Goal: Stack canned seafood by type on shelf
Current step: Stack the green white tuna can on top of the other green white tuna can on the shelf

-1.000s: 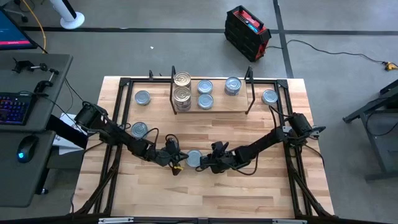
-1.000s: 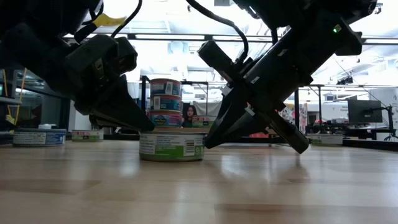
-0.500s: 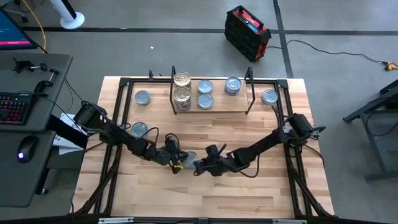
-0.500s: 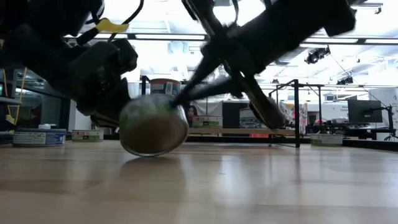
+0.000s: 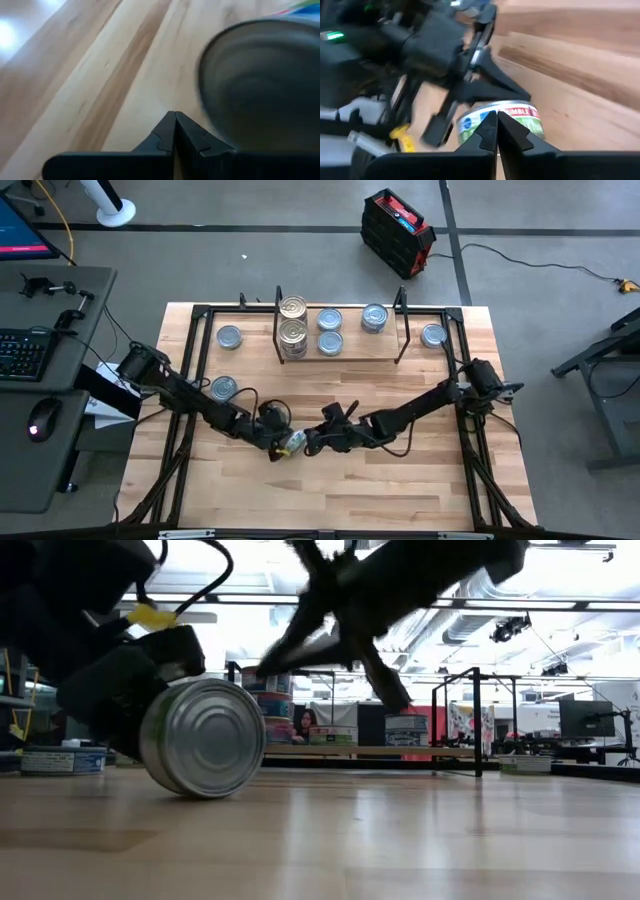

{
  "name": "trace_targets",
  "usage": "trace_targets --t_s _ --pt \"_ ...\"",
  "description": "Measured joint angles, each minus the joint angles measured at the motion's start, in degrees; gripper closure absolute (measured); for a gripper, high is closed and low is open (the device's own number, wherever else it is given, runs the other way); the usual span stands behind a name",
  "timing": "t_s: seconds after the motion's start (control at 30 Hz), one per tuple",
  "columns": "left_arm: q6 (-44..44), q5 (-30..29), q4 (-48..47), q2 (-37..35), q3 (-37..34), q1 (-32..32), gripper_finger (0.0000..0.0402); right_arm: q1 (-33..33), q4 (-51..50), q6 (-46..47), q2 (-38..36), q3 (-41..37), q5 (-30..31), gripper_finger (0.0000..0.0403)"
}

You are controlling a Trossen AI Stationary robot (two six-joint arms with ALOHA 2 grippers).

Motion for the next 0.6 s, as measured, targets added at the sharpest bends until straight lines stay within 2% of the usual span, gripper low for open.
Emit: trace_targets --t_s 0.2,0.33,0.47,0.6 --pt "-5.6 -0.8 -20.9 -9.7 -0.1 -0.6 0.0402 -1.9 1.1 -16.5 -5.8 0.1 -7.2 0.0403" --pt "-10.7 -2.6 -33.4 -18.0 -0.1 -3.0 0.0402 -5.0 1.1 -29.6 -7.8 1.9 -22.4 0.0399" --pt "-21.3 -3.8 -38.8 -23.9 -0.1 -6.8 0.0401 -6.4 -13.9 -39.1 -5.2 11.7 -31.6 0.0357" --pt "-32.7 -7.8 -37.5 -26.0 0.0 -12.6 0.0402 -6.5 -28.9 -55.7 0.3 25.0 -36.4 0.0274"
